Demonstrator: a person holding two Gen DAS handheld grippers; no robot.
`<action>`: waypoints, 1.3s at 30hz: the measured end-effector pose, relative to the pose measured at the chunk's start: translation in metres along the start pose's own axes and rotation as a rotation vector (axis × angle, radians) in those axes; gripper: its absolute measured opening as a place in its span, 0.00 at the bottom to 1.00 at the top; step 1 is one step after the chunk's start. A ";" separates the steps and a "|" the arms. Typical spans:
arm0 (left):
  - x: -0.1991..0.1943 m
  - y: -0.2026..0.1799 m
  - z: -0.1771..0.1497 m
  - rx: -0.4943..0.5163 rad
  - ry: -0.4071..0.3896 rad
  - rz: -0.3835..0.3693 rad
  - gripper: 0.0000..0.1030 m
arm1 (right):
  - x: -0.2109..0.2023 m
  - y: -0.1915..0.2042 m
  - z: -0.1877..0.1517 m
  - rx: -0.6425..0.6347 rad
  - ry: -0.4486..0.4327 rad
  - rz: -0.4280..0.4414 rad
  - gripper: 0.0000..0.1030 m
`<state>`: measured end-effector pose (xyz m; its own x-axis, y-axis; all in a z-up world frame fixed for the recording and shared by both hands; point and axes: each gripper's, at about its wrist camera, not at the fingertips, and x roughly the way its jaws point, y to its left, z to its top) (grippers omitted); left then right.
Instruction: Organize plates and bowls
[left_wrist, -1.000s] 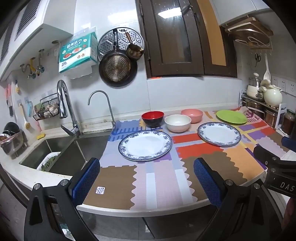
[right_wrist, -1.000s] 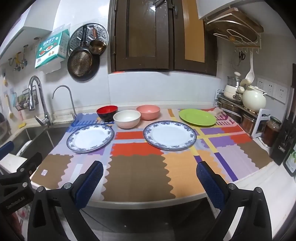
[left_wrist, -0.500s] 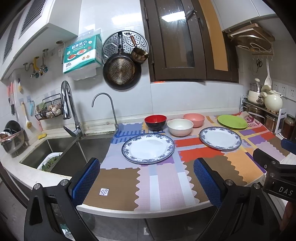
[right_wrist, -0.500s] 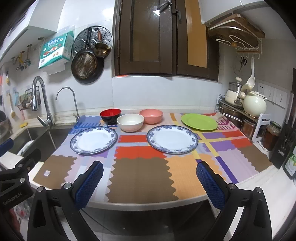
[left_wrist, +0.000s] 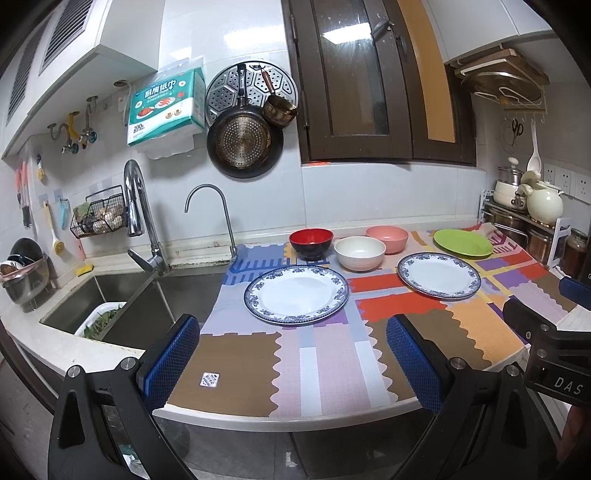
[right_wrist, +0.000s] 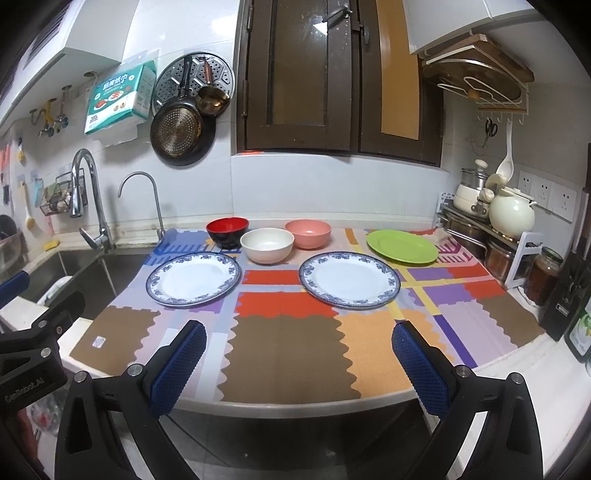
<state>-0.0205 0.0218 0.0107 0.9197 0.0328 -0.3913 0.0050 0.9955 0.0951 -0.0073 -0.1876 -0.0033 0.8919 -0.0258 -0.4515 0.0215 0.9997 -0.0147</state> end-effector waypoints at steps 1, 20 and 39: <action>-0.001 0.000 0.000 0.000 -0.001 0.000 1.00 | 0.000 0.000 0.000 0.000 0.000 0.000 0.99; -0.002 -0.001 0.002 -0.002 -0.002 -0.003 1.00 | -0.005 -0.003 0.000 -0.002 -0.013 -0.004 0.99; -0.003 0.000 0.005 -0.010 0.002 -0.014 1.00 | -0.004 -0.003 0.000 -0.004 -0.014 -0.005 0.99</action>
<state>-0.0211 0.0209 0.0160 0.9189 0.0185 -0.3941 0.0142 0.9967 0.0798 -0.0111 -0.1909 -0.0013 0.8981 -0.0305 -0.4386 0.0241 0.9995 -0.0202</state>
